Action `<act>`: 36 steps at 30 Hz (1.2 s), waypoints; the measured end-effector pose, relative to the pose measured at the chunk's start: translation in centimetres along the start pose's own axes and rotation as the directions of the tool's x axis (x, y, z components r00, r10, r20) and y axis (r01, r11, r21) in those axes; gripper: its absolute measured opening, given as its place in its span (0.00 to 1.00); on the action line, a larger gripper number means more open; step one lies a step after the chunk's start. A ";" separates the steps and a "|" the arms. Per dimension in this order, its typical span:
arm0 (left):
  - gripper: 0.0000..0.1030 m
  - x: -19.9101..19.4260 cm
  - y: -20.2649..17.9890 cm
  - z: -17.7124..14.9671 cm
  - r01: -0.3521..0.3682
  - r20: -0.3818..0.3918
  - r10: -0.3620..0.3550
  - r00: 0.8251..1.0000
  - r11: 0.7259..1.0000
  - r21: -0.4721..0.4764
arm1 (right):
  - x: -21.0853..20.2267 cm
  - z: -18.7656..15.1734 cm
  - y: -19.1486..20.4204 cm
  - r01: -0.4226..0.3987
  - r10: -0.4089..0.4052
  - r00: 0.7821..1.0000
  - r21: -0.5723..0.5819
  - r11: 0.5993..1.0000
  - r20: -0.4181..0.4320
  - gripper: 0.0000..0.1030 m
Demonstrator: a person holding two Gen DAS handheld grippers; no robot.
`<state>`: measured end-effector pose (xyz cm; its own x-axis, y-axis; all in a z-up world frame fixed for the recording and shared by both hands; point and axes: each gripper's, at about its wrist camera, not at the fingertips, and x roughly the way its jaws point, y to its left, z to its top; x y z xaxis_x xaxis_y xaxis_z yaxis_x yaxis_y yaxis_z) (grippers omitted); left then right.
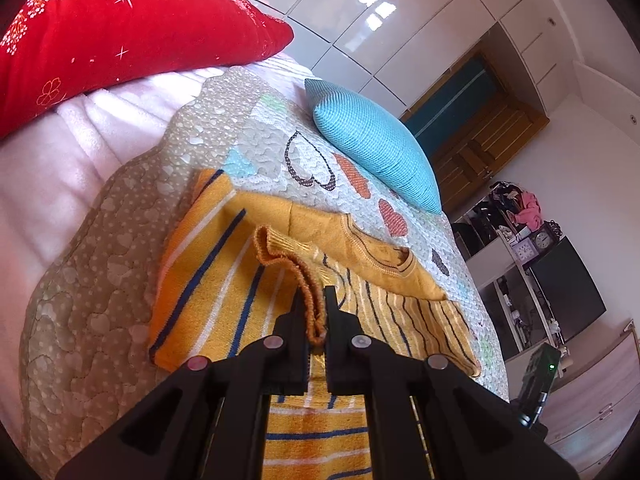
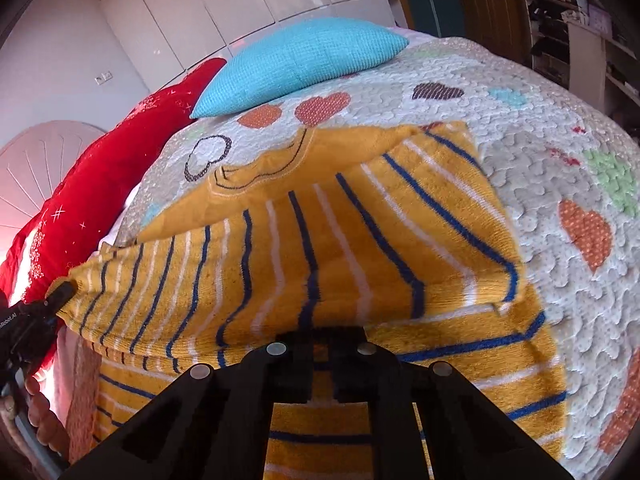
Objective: Fold small clothes
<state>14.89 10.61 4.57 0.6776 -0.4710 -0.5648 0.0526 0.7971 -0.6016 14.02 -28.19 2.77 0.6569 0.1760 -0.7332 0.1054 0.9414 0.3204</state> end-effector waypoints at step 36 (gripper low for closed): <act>0.59 -12.2 3.6 -14.9 -0.163 -0.094 0.156 0.983 0.984 -0.073 | -12.0 -12.1 -11.5 -0.081 0.082 0.996 0.057 0.995 -0.028 0.51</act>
<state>-4.12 13.61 0.90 0.6055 -0.3740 -0.7025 -0.1125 0.8336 -0.5407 -4.13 -37.64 0.60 0.6421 0.2608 -0.7209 0.0942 0.9064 0.4118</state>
